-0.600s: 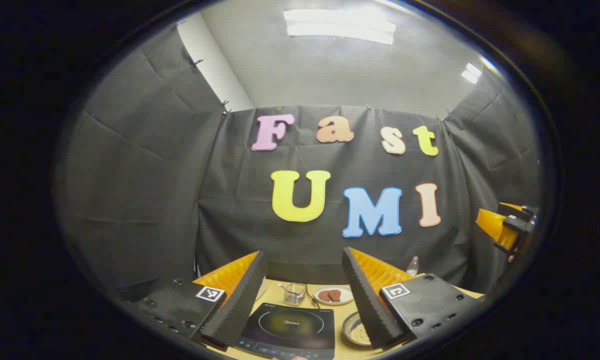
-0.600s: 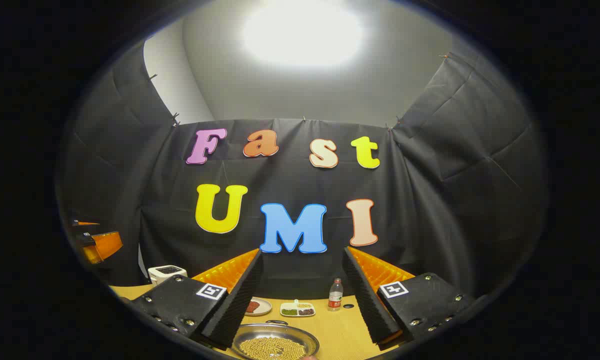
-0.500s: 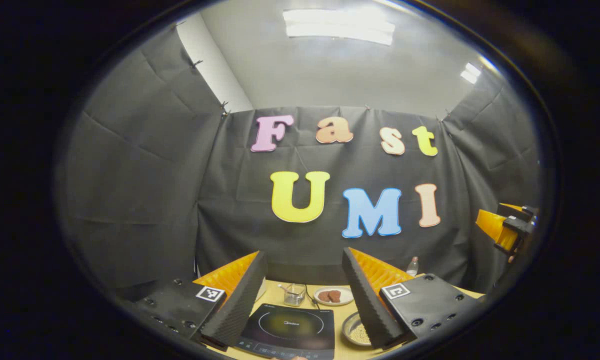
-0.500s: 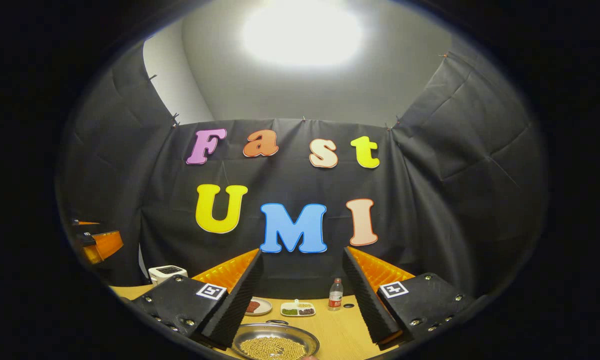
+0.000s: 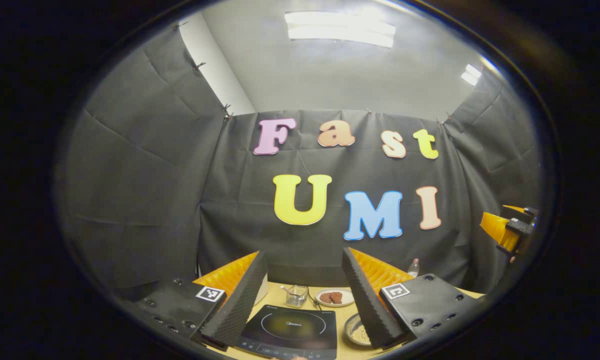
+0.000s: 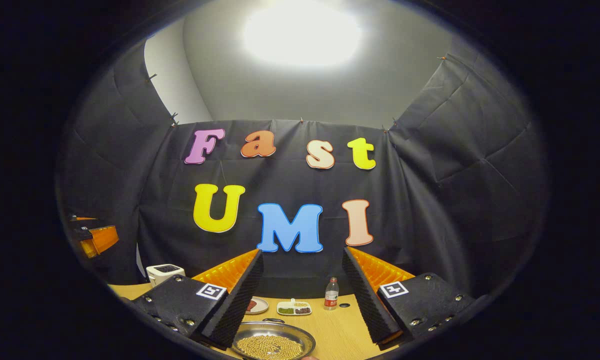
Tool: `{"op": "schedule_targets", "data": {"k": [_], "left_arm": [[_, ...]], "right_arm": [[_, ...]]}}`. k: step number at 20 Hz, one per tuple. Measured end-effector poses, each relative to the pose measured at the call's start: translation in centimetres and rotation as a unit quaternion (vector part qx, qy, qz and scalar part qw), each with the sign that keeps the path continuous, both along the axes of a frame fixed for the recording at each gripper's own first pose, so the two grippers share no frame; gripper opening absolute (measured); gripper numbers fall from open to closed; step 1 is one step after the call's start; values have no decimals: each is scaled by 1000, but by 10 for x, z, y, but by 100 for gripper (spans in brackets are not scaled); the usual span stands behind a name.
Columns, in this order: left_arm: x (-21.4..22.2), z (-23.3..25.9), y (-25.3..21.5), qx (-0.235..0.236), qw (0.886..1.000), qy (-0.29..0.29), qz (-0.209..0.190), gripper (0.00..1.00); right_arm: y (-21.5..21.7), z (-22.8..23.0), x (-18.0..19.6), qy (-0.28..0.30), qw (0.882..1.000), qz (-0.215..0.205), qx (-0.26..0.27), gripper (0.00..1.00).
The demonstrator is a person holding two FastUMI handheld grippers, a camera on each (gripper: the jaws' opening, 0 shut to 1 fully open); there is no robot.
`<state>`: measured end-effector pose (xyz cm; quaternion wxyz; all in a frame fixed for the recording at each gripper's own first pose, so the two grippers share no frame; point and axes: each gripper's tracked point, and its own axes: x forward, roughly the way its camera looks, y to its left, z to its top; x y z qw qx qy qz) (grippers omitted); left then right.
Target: First push the handle of the pot to place it horizontally, then grasp the pot with both hands and set it on the induction cooktop.
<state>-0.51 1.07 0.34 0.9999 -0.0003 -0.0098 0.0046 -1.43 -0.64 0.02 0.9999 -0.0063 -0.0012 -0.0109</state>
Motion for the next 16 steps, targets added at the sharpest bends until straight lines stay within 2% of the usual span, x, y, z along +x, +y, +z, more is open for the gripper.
{"op": "schedule_targets", "data": {"k": [8, 12, 16], "left_arm": [[12, -3, 16, 7, 1000, 0, 1, 100], [15, -4, 33, 7, 1000, -1, 2, 100], [17, -4, 51, 10, 1000, -1, 3, 95]], "right_arm": [[10, -5, 5, 4, 1000, -3, -9, 96], [32, -11, 6, 16, 1000, 12, -4, 96], [53, -14, 5, 21, 1000, 23, -3, 96]]}}
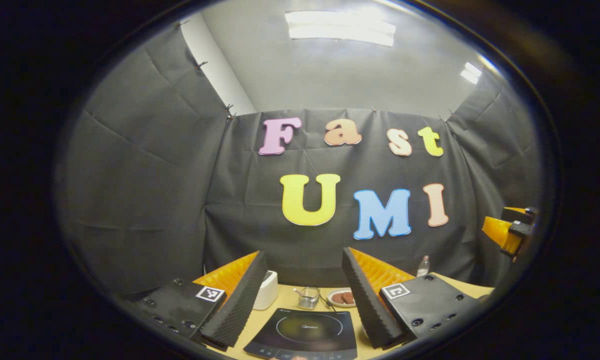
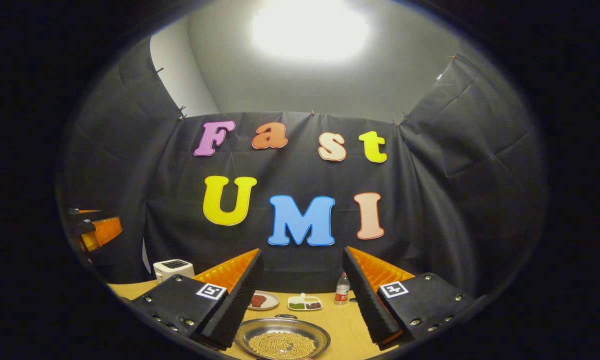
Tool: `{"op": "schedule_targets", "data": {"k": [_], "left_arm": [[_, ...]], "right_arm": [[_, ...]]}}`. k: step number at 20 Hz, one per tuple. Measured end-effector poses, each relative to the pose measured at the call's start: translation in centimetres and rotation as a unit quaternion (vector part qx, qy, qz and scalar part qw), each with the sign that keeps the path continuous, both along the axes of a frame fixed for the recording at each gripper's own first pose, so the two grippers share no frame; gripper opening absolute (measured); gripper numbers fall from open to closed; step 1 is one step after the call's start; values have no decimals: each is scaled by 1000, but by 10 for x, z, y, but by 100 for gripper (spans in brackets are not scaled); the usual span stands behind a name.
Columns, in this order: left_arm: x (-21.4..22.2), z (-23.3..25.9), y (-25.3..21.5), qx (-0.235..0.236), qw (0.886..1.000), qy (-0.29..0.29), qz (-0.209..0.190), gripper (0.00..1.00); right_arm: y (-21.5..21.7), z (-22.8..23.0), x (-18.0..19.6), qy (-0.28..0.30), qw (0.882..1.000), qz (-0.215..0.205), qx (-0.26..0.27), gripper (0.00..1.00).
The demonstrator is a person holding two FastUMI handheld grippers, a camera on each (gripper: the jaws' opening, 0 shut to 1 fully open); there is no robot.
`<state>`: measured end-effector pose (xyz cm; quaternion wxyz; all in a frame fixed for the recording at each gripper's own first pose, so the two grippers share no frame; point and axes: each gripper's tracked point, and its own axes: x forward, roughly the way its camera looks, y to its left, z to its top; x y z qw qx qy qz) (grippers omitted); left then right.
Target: First push the handle of the pot to place it horizontally, then grasp the pot with both hands and set it on the induction cooktop.
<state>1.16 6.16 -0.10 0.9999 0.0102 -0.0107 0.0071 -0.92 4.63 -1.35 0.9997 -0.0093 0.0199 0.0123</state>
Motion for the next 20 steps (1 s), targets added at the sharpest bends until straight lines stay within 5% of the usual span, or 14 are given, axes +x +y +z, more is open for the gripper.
{"op": "schedule_targets", "data": {"k": [6, 7, 10, 12, 14, 15, 20], "left_arm": [[0, 2, 21, 6, 1000, -3, -6, 100], [0, 3, 24, 8, 1000, -4, -5, 100], [3, 1, 26, 11, 1000, 0, 2, 99], [4, 1, 23, 9, 1000, 2, 9, 99], [5, 1, 18, 11, 1000, 2, 14, 100], [4, 4, 14, 13, 1000, -1, 15, 100], [3, 10, 3, 29, 999, -10, 27, 99]], "right_arm": [[32, -8, -1, 12, 1000, 20, 4, 93], [37, -11, 0, 18, 999, 26, 8, 82], [46, -24, 1, 35, 998, 44, 10, 78], [52, -31, 1, 50, 997, 64, 15, 58], [57, -43, 3, 64, 995, 74, 12, 61], [59, -47, 2, 70, 994, 82, 16, 13], [105, -87, -11, 143, 972, 185, 11, 4]]}}
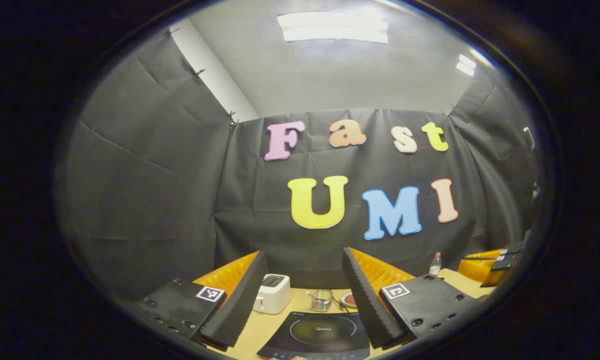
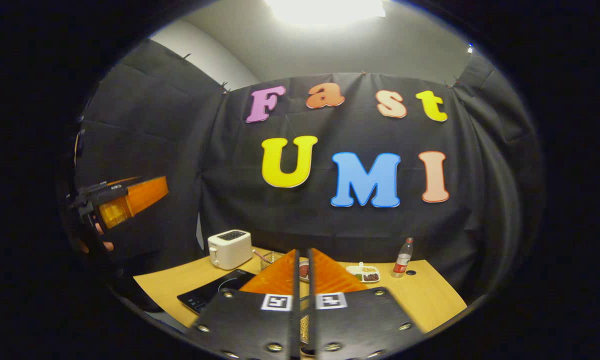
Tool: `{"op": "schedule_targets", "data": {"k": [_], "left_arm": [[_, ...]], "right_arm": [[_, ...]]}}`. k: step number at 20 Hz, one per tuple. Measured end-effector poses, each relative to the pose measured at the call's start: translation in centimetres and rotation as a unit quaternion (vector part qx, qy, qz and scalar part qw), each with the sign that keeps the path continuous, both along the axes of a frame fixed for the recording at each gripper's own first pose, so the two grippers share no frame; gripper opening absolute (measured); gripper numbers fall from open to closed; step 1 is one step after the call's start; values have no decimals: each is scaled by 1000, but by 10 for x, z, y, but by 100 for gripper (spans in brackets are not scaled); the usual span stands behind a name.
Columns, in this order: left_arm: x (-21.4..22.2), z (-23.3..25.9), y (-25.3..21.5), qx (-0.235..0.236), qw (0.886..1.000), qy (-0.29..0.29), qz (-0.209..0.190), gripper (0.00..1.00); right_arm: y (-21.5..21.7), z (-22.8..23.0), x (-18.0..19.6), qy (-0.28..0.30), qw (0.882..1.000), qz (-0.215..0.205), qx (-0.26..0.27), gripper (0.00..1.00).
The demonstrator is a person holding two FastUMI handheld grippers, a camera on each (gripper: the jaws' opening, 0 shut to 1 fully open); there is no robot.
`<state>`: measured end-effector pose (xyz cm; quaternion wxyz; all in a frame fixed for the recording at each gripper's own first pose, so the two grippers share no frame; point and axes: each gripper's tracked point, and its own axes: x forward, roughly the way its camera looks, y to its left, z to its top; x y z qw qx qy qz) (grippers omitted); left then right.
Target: First push the handle of the pot to place it horizontally, then grasp the pot with both hands and set it on the induction cooktop.
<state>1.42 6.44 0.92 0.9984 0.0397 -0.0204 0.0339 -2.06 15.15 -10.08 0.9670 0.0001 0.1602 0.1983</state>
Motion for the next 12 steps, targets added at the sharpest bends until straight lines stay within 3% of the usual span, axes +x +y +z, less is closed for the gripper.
{"op": "schedule_targets", "data": {"k": [6, 12], "left_arm": [[2, -1, -1, 4, 1000, 4, 19, 100], [0, -4, 4, 15, 999, 11, 36, 100]], "right_arm": [[29, -60, -15, 92, 993, 70, 5, 1], [41, -131, -45, 201, 973, 114, -8, 1]]}}
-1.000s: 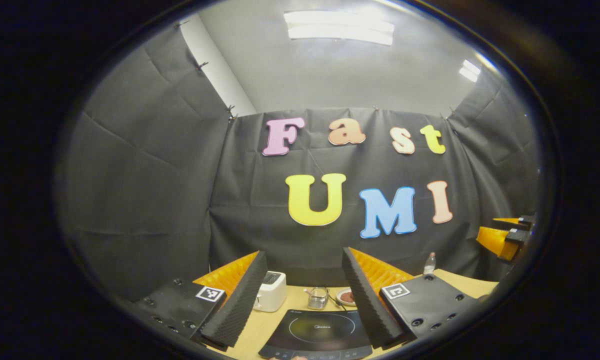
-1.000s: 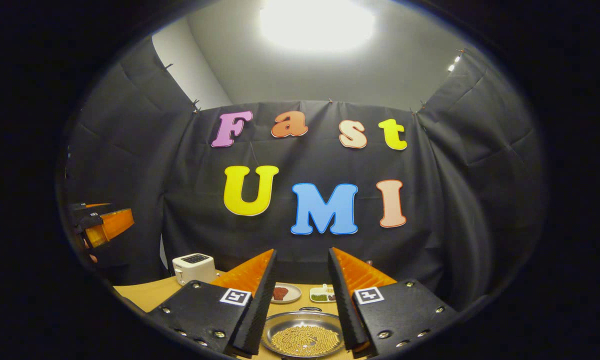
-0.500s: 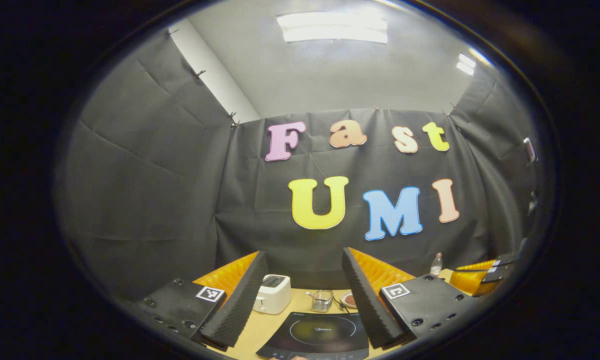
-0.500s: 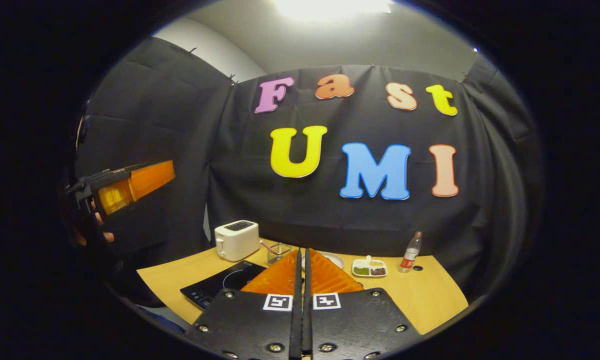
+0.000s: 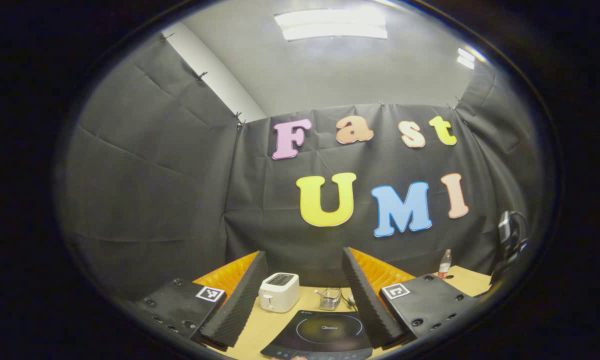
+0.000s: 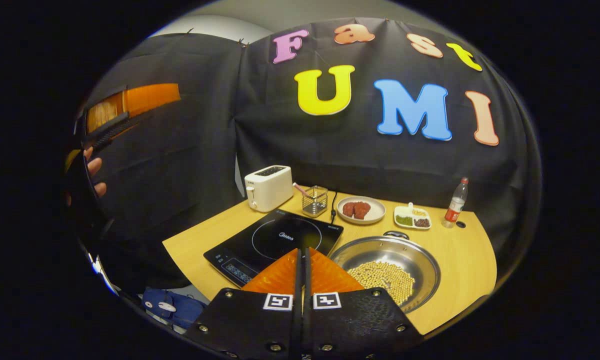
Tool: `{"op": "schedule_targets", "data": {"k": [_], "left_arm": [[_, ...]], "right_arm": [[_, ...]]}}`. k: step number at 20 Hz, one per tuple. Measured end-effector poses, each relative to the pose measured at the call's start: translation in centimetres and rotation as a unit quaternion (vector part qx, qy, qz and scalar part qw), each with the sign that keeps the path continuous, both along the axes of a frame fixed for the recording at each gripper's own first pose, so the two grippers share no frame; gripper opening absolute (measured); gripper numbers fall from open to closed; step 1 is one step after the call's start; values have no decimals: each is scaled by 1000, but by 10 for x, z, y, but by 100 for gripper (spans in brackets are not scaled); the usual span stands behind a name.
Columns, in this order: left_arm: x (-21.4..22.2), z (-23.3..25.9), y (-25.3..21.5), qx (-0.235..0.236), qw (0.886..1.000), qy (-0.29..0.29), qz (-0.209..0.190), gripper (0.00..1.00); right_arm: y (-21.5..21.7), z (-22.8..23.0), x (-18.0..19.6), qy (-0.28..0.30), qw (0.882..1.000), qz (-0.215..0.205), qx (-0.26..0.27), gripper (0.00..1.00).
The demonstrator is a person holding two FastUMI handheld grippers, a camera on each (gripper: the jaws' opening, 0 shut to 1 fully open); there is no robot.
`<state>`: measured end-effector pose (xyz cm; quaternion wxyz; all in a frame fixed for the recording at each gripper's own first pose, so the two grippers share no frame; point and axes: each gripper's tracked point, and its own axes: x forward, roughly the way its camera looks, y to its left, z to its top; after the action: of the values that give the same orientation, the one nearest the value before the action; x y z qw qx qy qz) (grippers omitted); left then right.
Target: First push the handle of the pot to place it horizontally, then grasp the pot with both hands and set it on the induction cooktop.
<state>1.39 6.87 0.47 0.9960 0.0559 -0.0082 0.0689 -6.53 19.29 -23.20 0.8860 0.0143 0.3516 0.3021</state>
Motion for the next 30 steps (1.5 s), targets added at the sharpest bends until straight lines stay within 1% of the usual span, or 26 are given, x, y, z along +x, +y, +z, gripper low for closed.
{"op": "schedule_targets", "data": {"k": [5, 11, 13, 16, 17, 19, 25, 30], "left_arm": [[-2, -2, 6, 8, 1000, 6, 17, 100], [-2, -3, 10, 10, 999, 10, 30, 100], [-2, -6, 9, 11, 999, 13, 30, 100], [1, -8, 5, 13, 999, 16, 27, 100], [4, -9, 2, 13, 999, 17, 25, 100], [5, -12, -1, 12, 999, 21, 22, 100], [18, -17, -17, 3, 1000, 22, 5, 100], [26, -19, -34, -4, 1000, 19, -10, 100]], "right_arm": [[-3, -53, -23, 76, 997, 21, -22, 1], [-21, -110, -46, 157, 985, 27, -74, 1], [-29, -124, -50, 176, 981, 20, -85, 1], [-42, -135, -50, 196, 976, 9, -92, 1], [-42, -135, -47, 199, 976, 2, -84, 1], [-48, -141, -40, 193, 977, -7, -92, 1], [-65, -141, -45, 189, 976, -2, -108, 1], [-83, -145, -49, 206, 972, -19, -116, 1]]}}
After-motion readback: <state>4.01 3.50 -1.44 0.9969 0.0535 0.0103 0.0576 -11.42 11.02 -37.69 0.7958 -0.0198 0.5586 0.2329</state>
